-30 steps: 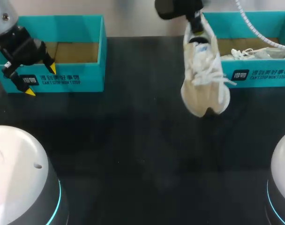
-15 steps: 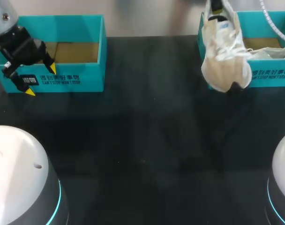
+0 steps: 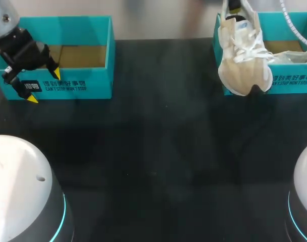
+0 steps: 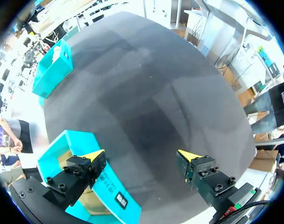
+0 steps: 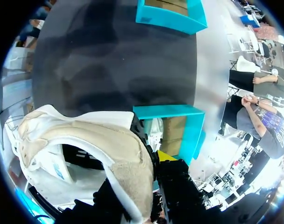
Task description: Take the shoe out of the shoebox, open the shoe tongue, remove and reinsert the insole, then place the shoe into the shoebox
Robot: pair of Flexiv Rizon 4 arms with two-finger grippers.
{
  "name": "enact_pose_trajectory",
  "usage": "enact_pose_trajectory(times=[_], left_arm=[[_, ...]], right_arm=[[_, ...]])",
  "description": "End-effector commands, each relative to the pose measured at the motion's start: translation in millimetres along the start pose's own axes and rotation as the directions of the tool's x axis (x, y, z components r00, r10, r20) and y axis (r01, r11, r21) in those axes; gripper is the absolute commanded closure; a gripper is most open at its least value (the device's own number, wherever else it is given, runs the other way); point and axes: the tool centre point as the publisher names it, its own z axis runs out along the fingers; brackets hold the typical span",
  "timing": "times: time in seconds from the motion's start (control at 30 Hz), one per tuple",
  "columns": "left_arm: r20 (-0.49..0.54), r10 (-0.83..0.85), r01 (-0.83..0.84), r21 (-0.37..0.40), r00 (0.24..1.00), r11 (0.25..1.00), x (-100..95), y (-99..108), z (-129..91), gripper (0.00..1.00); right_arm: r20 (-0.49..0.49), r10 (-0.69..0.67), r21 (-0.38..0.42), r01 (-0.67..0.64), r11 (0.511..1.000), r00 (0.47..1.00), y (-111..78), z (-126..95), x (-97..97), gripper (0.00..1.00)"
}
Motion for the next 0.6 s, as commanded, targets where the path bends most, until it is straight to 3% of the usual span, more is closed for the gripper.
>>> enact_pose_trajectory(times=[0.03, 0.2, 0.43, 0.6], left_arm=[[0.000, 0.000, 0.000, -0.002, 1.000, 1.000, 0.9, 0, -1, 0.00], [0.000, 0.000, 0.000, -0.002, 1.000, 1.000, 0.9, 0, -1, 0.00], [0.000, 0.000, 0.000, -0.002, 1.000, 1.000, 0.9, 0, -1, 0.00], [0.000, 0.000, 0.000, -0.002, 1.000, 1.000, 0.9, 0, -1, 0.00]], right_arm=[[-0.004, 0.010, -0.038, -0.011, 0.999, 1.000, -38.2, 12, -19.7, 1.00], [0.013, 0.014, -0.014, -0.014, 1.000, 1.000, -68.9, 26, -41.3, 1.00], [0.097, -0.055, -0.071, 0.062, 0.996, 0.994, -107.6, 53, -86.6, 1.00], [0.095, -0.111, -0.028, 0.114, 0.993, 0.989, -127.3, 70, -119.7, 1.00]])
